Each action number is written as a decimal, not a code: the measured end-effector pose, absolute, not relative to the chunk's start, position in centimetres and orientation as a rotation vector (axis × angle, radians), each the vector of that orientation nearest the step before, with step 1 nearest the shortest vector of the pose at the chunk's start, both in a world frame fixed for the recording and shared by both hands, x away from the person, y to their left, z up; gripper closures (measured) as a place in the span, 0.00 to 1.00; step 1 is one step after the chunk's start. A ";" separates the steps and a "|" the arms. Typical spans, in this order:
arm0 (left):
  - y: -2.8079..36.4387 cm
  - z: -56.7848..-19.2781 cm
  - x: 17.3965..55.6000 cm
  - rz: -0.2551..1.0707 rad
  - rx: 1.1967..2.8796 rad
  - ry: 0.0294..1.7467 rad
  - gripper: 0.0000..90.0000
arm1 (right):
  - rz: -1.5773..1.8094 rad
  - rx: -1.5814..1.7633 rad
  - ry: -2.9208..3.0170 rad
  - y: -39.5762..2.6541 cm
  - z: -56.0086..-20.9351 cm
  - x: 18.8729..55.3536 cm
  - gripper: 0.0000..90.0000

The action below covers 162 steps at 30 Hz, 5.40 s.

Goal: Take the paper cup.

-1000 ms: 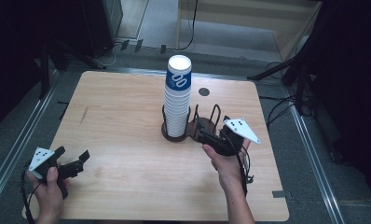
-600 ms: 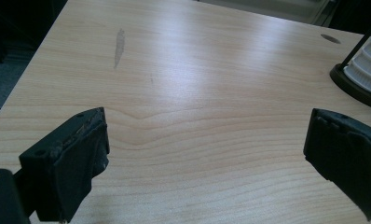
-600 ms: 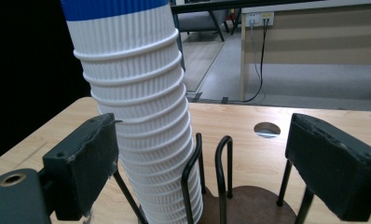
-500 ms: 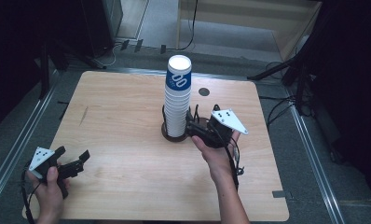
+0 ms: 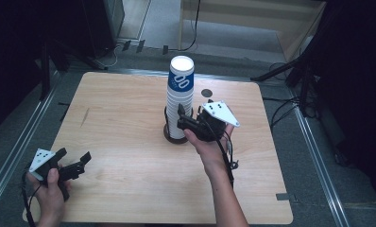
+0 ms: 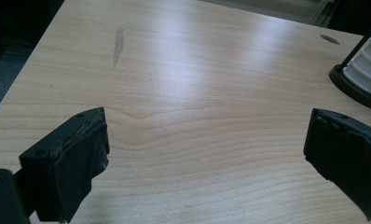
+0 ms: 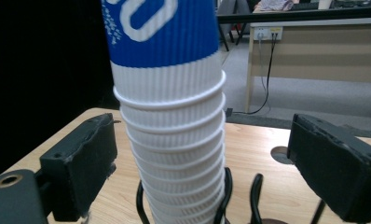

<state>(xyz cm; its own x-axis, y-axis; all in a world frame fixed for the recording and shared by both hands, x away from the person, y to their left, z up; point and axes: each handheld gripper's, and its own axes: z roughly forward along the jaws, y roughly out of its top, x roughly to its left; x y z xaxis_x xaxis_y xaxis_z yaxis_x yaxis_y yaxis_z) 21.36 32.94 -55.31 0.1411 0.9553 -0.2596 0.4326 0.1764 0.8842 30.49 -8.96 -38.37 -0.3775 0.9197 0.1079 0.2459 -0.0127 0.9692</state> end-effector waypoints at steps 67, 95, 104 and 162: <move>32.9 -55.3 21.6 0.659 1.432 1.461 0.01 | 1.388 1.237 1.559 -3.7 -34.6 35.7 0.21; 32.8 -55.3 21.6 0.656 1.440 1.460 0.01 | 1.427 1.147 1.489 -3.5 -30.2 35.3 0.22; 32.8 -55.3 21.6 0.655 1.439 1.461 0.01 | 1.441 1.135 1.454 -4.1 -29.1 35.1 0.22; 32.7 -55.3 21.7 0.666 1.453 1.467 0.01 | 1.334 1.183 1.412 -14.8 -34.6 30.0 0.23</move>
